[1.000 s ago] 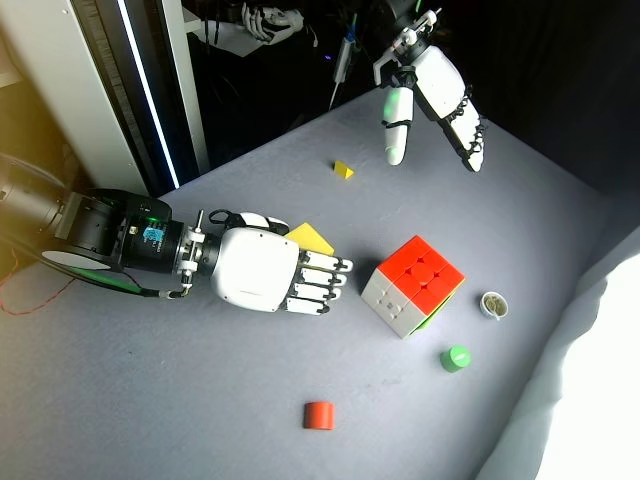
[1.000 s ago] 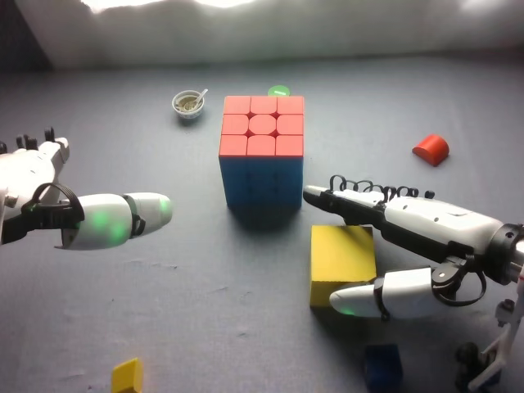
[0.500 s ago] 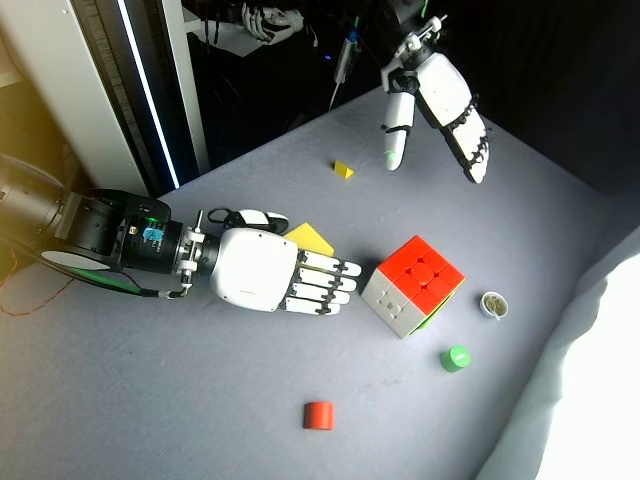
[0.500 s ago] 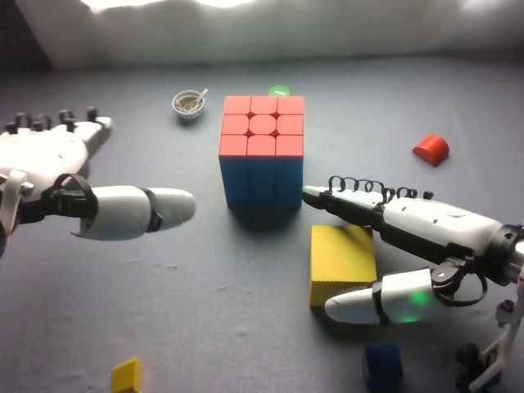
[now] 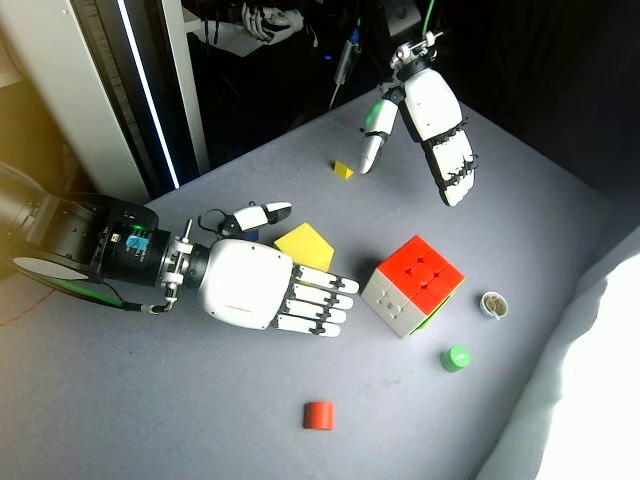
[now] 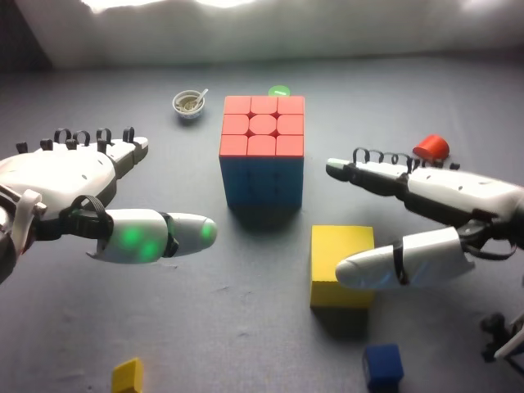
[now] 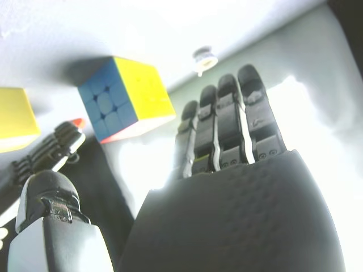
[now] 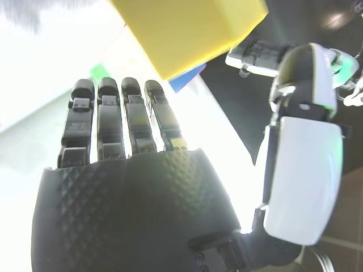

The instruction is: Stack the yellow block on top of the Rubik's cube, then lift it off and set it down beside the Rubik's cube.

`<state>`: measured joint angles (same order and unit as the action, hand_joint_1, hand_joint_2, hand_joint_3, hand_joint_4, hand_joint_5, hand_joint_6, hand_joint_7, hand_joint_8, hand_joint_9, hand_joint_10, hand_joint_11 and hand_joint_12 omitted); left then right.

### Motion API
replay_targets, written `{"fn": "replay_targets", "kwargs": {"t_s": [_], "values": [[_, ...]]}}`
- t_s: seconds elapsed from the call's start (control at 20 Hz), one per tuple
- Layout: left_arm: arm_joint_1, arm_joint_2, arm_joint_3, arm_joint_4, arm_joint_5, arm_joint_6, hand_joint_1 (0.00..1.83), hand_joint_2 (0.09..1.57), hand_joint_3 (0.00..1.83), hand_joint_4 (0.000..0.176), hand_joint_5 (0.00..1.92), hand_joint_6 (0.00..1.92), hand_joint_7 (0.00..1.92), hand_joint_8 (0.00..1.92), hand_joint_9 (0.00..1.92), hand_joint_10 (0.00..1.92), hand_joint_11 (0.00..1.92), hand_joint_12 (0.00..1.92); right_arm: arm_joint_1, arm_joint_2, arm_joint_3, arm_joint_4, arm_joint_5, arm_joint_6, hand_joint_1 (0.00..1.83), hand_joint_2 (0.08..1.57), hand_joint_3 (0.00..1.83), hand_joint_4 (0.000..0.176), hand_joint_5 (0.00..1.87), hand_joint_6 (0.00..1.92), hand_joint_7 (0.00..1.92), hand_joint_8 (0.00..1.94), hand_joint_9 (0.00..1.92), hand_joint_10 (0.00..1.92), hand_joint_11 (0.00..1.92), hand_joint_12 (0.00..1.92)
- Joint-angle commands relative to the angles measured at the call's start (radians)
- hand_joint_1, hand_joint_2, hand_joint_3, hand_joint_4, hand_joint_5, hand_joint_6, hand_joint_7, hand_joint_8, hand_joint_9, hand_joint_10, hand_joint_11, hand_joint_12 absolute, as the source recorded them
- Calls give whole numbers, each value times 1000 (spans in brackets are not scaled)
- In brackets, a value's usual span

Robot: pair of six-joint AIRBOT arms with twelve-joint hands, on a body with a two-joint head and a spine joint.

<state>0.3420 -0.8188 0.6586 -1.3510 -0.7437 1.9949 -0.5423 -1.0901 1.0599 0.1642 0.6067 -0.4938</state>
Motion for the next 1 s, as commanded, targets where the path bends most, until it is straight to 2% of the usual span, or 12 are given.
{"fn": "replay_targets", "kwargs": {"t_s": [0.0,0.1,0.25,0.3,0.35,0.45,0.55,0.7,0.75,0.8,0.85,0.95], "values": [[-1,14,4,80,-2,-10,95,893,0,0,44,2,108,6,115,8,0,315,18,26,-9,-2,80,12,393,775,0,0,0,0,0,0,0,0,0,0],[2,15,24,161,77,-63,73,901,2,0,18,0,75,2,90,2,0,276,48,74,-39,-15,56,12,400,756,0,0,0,0,0,0,0,0,0,0],[-16,39,21,196,159,-66,93,905,3,0,8,0,60,1,76,2,0,256,78,169,-87,-108,41,12,366,758,0,0,0,0,0,0,0,0,0,0],[-26,50,20,217,187,-66,93,902,1,0,1,0,44,1,67,1,0,231,91,200,-101,-125,-1,12,367,752,0,0,0,0,0,0,0,0,0,0],[-38,61,21,236,226,-66,90,900,0,0,32,3,74,1,100,3,0,328,108,235,-112,-146,-49,12,371,753,0,0,0,0,0,0,0,0,0,0],[-43,72,23,330,270,-130,49,906,2,0,1,0,15,4,31,4,0,181,153,293,-134,-173,-141,12,352,760,0,0,0,0,0,0,0,0,0,0],[-43,76,23,384,285,-184,61,918,3,0,0,0,25,3,39,4,0,157,219,360,-172,-255,-219,9,351,757,0,0,0,0,0,0,0,0,0,0],[-55,82,22,398,289,-202,73,922,2,0,0,0,55,4,75,6,0,223,303,466,-250,-358,-382,0,430,775,0,0,0,0,0,0,0,0,0,0],[-59,84,22,399,291,-202,93,909,0,0,24,2,70,3,90,5,0,306,314,485,-263,-381,-407,0,411,775,0,0,0,0,0,0,0,0,0,0],[-61,85,22,400,293,-202,96,909,0,0,13,1,62,2,80,2,0,295,320,496,-269,-408,-421,0,368,774,0,0,0,0,0,0,0,0,0,0],[-64,87,22,398,297,-202,95,913,1,0,2,0,42,1,57,2,0,253,326,512,-278,-438,-433,0,400,789,4,0,0,0,0,0,0,0,0,0],[-67,91,22,392,301,-202,97,906,0,0,11,1,57,4,74,7,0,302,338,533,-287,-457,-437,0,441,807,11,0,0,0,0,0,0,0,0,0]]}}
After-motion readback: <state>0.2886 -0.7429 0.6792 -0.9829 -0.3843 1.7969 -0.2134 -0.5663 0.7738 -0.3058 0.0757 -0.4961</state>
